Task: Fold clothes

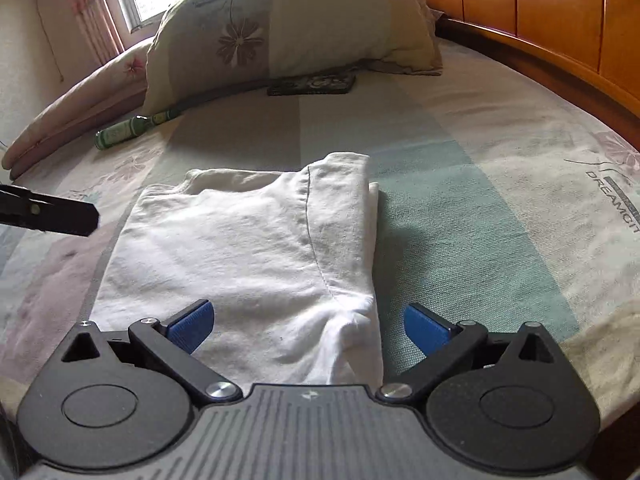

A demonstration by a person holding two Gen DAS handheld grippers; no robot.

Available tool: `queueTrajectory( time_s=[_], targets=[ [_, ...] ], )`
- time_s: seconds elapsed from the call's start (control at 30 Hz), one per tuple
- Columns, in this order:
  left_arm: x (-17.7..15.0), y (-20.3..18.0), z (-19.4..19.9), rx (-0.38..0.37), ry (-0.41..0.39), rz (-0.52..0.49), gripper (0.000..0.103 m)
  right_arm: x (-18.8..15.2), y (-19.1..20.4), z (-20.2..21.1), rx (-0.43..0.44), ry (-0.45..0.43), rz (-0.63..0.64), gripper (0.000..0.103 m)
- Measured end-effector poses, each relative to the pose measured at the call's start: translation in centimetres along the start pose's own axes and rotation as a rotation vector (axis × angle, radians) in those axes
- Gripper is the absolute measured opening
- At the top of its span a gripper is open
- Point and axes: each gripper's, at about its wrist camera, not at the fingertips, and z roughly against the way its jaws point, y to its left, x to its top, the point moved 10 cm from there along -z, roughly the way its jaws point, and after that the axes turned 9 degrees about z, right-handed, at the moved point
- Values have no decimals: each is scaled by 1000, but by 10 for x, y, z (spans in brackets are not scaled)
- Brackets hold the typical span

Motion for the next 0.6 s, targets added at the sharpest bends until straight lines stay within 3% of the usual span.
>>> queueTrajectory(
  time_s=[0.07,0.17,0.27,0.43,0.53,0.6],
  targets=[
    [-15,-1,-14,-9,22,17,75,-4,9,19,12,-19,18,103],
    [-38,14,-31,71,61,75,74,-12,26,39,56,-32,45,103],
    [-46,13,-16,80,21,101,76,-18,45,46,106,-32,94,103],
    [-57,13,15,172,-34,70,81,-31,78,22,223,16,119,103],
    [-64,13,35,232,-67,46,81,-57,81,4,213,108,106,103],
    [-69,16,44,247,-75,45,81,-65,81,10,205,110,121,103]
  ],
)
